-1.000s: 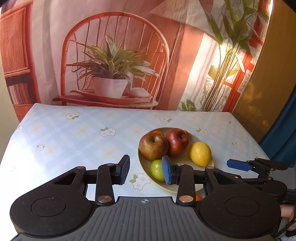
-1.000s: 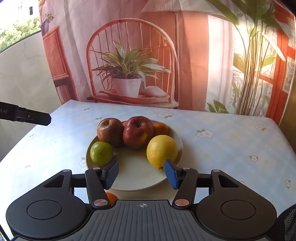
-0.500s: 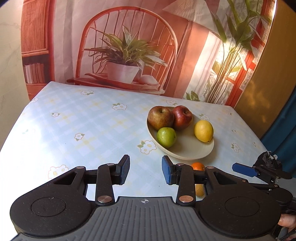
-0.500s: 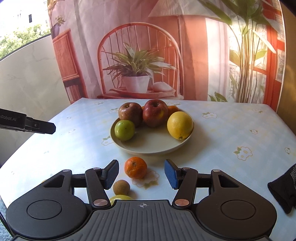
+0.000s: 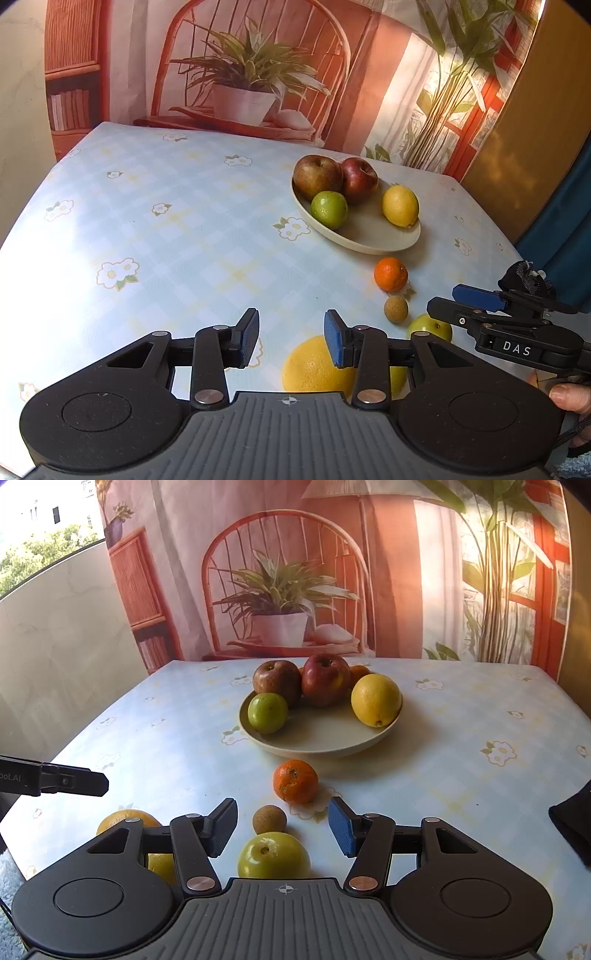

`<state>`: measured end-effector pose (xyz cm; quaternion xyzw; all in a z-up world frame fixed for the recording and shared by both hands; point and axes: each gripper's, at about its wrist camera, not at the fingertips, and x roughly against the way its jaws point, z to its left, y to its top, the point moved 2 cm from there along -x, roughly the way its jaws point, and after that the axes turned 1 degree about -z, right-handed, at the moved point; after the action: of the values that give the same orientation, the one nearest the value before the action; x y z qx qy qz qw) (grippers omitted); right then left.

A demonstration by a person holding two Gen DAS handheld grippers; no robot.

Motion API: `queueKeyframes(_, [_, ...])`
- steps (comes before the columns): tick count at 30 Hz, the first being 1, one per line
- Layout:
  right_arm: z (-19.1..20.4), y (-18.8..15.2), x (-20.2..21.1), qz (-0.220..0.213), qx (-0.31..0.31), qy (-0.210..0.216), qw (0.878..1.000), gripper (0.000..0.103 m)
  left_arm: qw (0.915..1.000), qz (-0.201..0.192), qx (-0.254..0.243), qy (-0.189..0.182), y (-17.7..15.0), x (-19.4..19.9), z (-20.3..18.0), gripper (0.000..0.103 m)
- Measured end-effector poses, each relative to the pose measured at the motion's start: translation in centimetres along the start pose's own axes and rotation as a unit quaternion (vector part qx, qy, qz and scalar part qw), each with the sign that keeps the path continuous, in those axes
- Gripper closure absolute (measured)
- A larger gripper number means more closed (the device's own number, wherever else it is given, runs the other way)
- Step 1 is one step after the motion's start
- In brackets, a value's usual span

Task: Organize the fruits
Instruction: 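Pull the right gripper back from the plate toward the loose grapefruit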

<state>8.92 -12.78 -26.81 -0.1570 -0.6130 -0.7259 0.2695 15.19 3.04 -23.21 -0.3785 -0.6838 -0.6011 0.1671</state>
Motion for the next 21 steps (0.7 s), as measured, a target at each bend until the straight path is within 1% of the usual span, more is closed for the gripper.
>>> queueKeyframes(3, [-0.1, 0.0, 0.1, -0.001, -0.001, -0.007, 1.000, 0.052, 0.9999, 0.011, 0.004, -0.008, -0.7, -0.1, 0.0, 0.062])
queueKeyframes(8, [-0.3, 0.1, 0.2, -0.004, -0.004, -0.008, 1.000, 0.052, 0.9987, 0.034, 0.020, -0.032, -2.0, -0.4, 0.2, 0.061])
queueKeyframes(11, [-0.2, 0.0, 0.2, -0.004, -0.002, -0.005, 1.000, 0.052, 0.9982, 0.038, 0.029, -0.036, -2.3, -0.5, 0.4, 0.059])
queueKeyframes(17, [-0.1, 0.0, 0.1, -0.002, -0.002, -0.004, 1.000, 0.052, 0.9981, 0.043, 0.025, -0.037, -2.3, -0.6, 0.0, 0.059])
queueKeyframes(21, [0.1, -0.2, -0.1, 0.002, 0.001, -0.003, 1.000, 0.052, 0.9976, 0.043, 0.034, -0.044, -2.3, -1.0, 0.2, 0.056])
